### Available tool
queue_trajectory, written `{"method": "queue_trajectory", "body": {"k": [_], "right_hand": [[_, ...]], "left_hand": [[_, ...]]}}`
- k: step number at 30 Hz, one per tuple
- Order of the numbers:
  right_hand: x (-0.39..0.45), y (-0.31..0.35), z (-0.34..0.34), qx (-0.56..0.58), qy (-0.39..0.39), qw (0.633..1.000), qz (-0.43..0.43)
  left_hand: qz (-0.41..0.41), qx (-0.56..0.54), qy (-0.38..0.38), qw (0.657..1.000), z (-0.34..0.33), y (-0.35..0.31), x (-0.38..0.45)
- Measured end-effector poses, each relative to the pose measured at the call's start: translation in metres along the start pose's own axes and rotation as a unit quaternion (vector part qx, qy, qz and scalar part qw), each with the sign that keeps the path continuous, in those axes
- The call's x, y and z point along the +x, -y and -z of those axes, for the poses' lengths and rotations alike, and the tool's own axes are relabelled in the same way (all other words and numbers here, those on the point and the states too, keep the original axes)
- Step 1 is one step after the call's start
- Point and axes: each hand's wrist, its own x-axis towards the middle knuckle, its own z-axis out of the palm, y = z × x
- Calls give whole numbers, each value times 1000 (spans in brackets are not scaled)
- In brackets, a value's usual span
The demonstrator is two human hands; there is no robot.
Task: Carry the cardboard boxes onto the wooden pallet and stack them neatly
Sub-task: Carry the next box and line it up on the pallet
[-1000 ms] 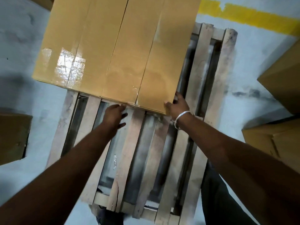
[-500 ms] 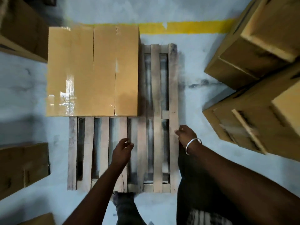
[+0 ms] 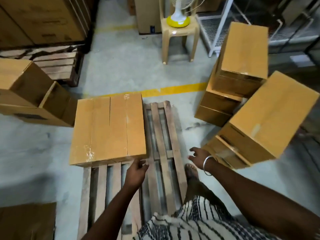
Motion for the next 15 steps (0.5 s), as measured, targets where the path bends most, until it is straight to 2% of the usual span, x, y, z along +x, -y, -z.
{"method": "queue_trajectory", "body": {"k": [4, 8, 15], "right_hand": [[-96, -4, -37, 75, -81, 993, -34], [-184, -12, -68, 91, -114, 989, -29], [-289, -65, -95, 121, -157, 977, -82]], "left_hand": [[-47, 24, 22, 998, 34, 35, -63], [-84, 62, 49, 993, 51, 63, -113], [-165, 99, 116, 974, 24, 65, -177]]}}
